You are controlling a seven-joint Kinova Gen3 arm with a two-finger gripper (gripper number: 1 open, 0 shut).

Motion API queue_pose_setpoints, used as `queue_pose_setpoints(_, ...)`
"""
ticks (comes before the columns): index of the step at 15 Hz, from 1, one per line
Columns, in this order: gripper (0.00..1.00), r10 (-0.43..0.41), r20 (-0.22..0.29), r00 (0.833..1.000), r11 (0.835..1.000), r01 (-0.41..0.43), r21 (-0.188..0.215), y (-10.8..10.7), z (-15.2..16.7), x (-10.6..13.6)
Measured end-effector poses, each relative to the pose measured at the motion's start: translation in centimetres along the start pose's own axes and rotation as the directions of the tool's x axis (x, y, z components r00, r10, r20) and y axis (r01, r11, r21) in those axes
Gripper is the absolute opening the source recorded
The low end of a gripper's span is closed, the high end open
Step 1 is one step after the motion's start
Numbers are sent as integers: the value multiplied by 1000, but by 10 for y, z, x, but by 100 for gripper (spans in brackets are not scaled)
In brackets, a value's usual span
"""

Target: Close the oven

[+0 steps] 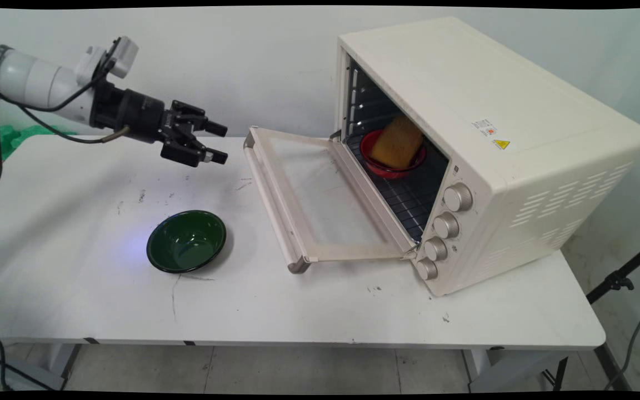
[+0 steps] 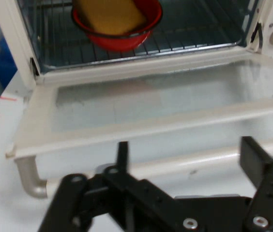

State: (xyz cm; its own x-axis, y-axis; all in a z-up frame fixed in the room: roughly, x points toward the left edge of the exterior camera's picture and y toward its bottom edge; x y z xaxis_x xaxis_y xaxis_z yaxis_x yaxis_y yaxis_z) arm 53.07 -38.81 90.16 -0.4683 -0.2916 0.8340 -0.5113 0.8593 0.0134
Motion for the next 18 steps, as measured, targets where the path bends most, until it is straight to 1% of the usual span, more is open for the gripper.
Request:
queue_pose_setpoints(1, 0, -2, 6, 1000, 1000, 2, 1, 0, -3, -3)
queue_pose_setpoints(3, 0, -5, 19, 1000, 1000, 5, 5, 0, -6, -7)
queue_pose_setpoints(5, 0, -11, 44, 999, 1000, 10, 15, 0, -7, -12)
queue_pose_setpoints(9, 0, -28, 89, 996, 999, 25, 33, 1, 1, -19)
queue_pose_setpoints(11, 0, -37, 111, 993, 999, 33, 42, 2, 9, -22)
queue_pose_setpoints(15, 0, -64, 162, 985, 997, 56, 58, 7, 39, -31)
queue_pose_setpoints(18, 0, -78, 186, 979, 996, 68, 61, 10, 63, -35)
